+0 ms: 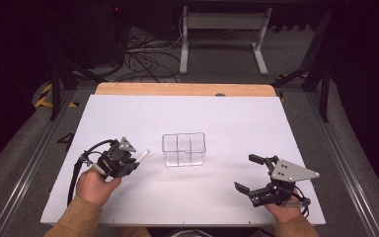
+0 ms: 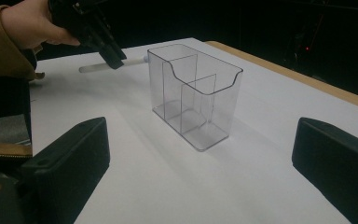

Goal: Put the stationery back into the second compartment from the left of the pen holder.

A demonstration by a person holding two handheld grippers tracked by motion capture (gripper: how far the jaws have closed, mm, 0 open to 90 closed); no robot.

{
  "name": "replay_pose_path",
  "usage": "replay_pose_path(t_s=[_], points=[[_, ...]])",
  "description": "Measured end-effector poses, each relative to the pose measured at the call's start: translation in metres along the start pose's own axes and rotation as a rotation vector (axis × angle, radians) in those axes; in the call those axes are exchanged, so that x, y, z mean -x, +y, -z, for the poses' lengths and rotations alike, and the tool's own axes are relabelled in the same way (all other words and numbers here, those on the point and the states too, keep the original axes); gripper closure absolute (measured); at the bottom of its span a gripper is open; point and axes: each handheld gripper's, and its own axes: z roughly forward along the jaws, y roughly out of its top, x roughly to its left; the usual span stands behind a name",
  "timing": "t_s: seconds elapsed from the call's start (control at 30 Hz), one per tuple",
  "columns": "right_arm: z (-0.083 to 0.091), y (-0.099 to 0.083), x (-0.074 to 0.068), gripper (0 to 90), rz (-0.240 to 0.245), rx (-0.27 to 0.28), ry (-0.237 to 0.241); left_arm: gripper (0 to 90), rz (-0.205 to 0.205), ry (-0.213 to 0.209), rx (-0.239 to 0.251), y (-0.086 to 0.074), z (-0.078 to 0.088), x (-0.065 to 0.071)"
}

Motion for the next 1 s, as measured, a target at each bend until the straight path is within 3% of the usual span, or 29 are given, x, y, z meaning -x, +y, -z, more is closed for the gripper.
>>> replay_pose_path(t_s=[0.23, 0.47, 0.63, 0.73, 1.0], points=[[0.000, 0.000, 0.000, 4.3, -0.005, 0.000, 0.003, 78.9, 0.014, -0.001, 0.148, -0.001, 0.015, -0.002], [0.000, -0.001, 0.000, 4.3, -0.006, 0.003, 0.005, 78.9, 0.028, -0.033, 0.286, -0.001, 0.030, -0.004], [-0.001, 0.000, -0.001, 4.3, -0.001, 0.004, 0.006, 78.9, 0.029, -0.043, 0.361, -0.001, 0.037, -0.006], [-0.001, -0.001, 0.000, 4.3, 0.000, 0.002, 0.005, 78.9, 0.052, -0.075, 0.405, -0.001, 0.039, -0.007], [-0.001, 0.000, -0.001, 4.3, -0.001, 0.005, 0.006, 78.9, 0.059, -0.127, 0.521, 0.001, 0.047, -0.009]])
